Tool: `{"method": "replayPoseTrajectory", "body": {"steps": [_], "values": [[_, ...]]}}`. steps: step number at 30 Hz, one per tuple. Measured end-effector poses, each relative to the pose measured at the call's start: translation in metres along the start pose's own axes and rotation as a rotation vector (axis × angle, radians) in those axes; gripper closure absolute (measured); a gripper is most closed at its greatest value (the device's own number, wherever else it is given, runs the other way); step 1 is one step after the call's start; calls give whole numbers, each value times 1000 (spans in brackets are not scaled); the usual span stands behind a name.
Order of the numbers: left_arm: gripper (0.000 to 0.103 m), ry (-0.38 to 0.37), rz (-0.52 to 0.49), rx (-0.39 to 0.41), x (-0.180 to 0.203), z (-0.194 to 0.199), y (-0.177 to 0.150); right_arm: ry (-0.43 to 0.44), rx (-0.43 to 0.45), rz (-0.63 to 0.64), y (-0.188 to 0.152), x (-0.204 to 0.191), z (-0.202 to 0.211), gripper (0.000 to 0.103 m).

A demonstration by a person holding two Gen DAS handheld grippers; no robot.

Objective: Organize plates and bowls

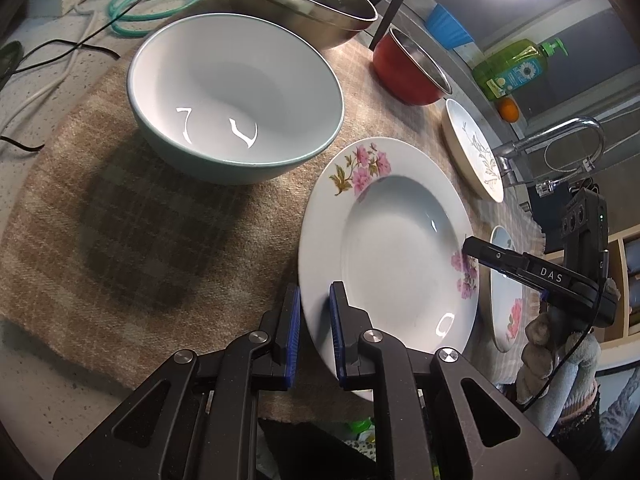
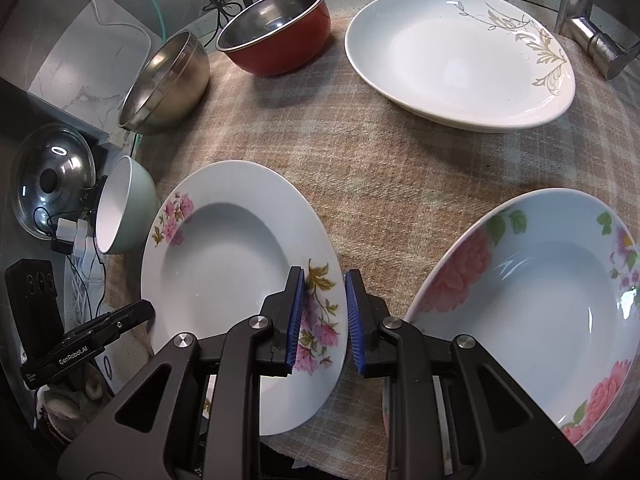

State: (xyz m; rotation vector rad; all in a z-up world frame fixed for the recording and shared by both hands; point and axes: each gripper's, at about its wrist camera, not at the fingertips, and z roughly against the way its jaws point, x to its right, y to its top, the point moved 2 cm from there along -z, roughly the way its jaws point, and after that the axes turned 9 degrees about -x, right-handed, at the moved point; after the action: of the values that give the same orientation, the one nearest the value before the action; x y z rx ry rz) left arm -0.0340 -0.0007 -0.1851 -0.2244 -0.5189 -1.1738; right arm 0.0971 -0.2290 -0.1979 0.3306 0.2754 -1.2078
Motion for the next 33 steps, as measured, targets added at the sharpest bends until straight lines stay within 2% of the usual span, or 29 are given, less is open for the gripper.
{"method": "replayPoseTrajectory", "body": {"steps": [6, 9, 11, 13, 18, 22, 26, 33], "values": [[90, 24, -22, 5, 3, 2, -1, -49, 29, 24, -2, -6, 3, 79], [90, 40, -35, 12, 5, 5, -3, -70, 57, 27, -2, -7, 10, 69], [90, 53, -45, 21, 5, 9, -4, -79, 77, 28, -3, -6, 15, 58], [90, 61, -51, 23, 6, 13, -5, -80, 104, 21, -4, -3, 24, 54], [90, 91, -83, 50, 12, 25, -8, -63, 157, 12, -11, 3, 44, 52], [90, 111, -128, 70, 24, 30, -8, -12, 222, 16, -22, 10, 64, 49], [90, 94, -156, 79, 39, 27, -2, -72, 282, 50, -34, 17, 81, 44], [90, 58, -231, 67, 76, 12, 7, -105, 288, -18, -48, 51, 97, 44]]}}
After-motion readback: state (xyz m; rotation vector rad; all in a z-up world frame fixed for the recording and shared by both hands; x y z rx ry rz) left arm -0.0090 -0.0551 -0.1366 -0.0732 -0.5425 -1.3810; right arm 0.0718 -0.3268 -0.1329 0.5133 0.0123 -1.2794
